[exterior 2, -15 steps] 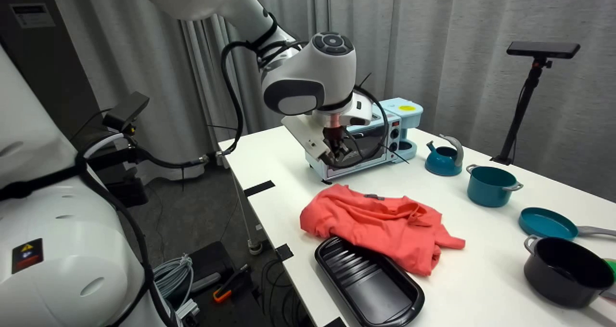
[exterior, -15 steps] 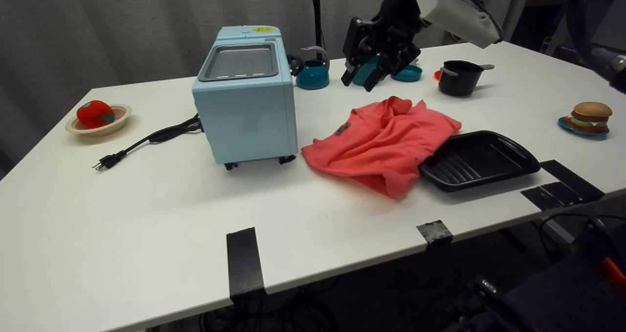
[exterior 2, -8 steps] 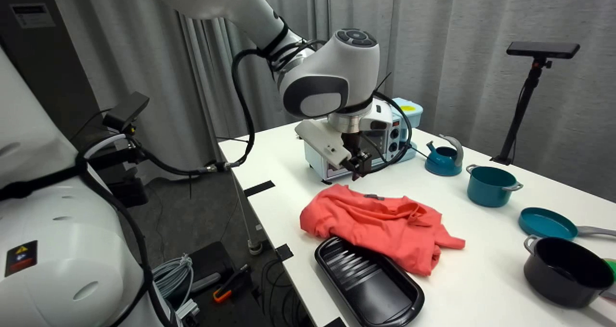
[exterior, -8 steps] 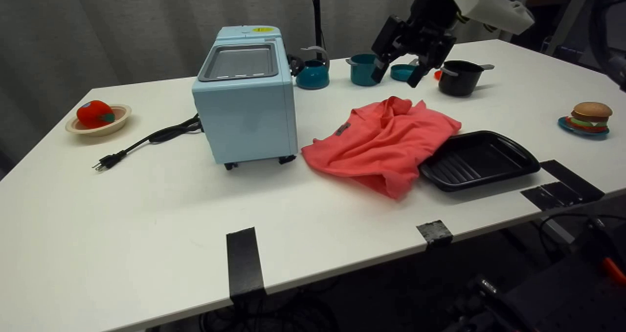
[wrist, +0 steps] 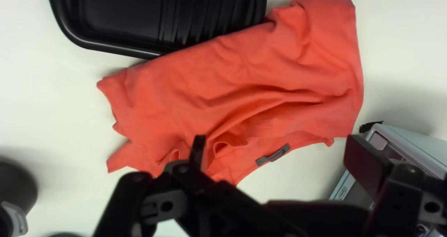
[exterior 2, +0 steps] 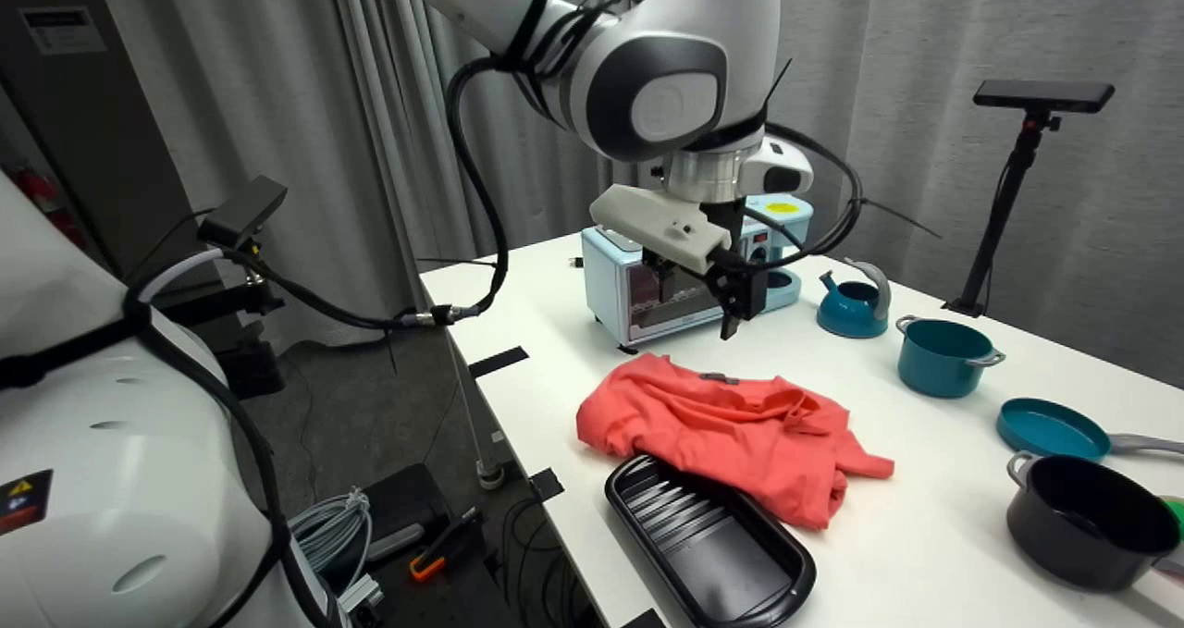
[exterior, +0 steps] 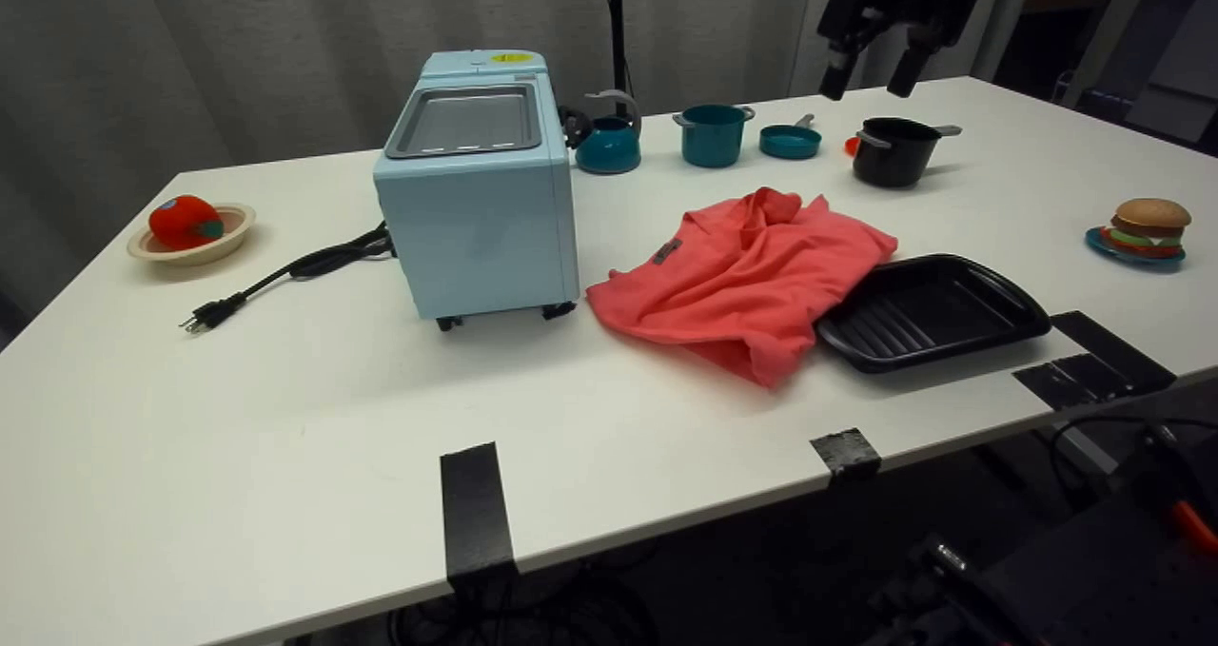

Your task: Fold the sweatshirt from bottom to top

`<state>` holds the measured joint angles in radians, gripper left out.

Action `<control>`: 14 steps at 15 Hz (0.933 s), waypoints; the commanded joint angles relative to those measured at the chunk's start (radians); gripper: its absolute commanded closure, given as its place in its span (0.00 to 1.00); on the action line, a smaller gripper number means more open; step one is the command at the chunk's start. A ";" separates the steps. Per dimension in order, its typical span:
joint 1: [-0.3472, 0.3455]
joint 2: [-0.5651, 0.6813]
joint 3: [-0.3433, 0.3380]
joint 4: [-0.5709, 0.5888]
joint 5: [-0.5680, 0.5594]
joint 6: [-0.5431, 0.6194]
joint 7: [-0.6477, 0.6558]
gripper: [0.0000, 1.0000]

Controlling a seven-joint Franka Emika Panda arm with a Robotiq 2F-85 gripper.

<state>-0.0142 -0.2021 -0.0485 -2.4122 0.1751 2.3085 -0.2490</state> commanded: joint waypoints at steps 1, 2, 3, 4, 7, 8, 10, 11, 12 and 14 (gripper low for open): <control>-0.008 -0.093 -0.013 0.023 -0.064 -0.125 -0.001 0.00; -0.006 -0.111 -0.019 0.030 -0.065 -0.153 -0.012 0.00; -0.006 -0.128 -0.024 0.034 -0.065 -0.178 -0.018 0.00; 0.004 -0.079 -0.018 0.031 -0.045 -0.121 0.000 0.00; 0.004 -0.113 -0.024 0.035 -0.048 -0.154 -0.001 0.00; 0.004 -0.114 -0.024 0.035 -0.048 -0.155 -0.001 0.00; 0.004 -0.113 -0.024 0.034 -0.048 -0.155 -0.001 0.00; 0.004 -0.113 -0.024 0.033 -0.048 -0.155 -0.001 0.00; 0.004 -0.113 -0.024 0.033 -0.048 -0.155 -0.001 0.00; 0.004 -0.113 -0.024 0.033 -0.048 -0.155 -0.001 0.00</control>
<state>-0.0174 -0.3155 -0.0661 -2.3805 0.1298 2.1561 -0.2527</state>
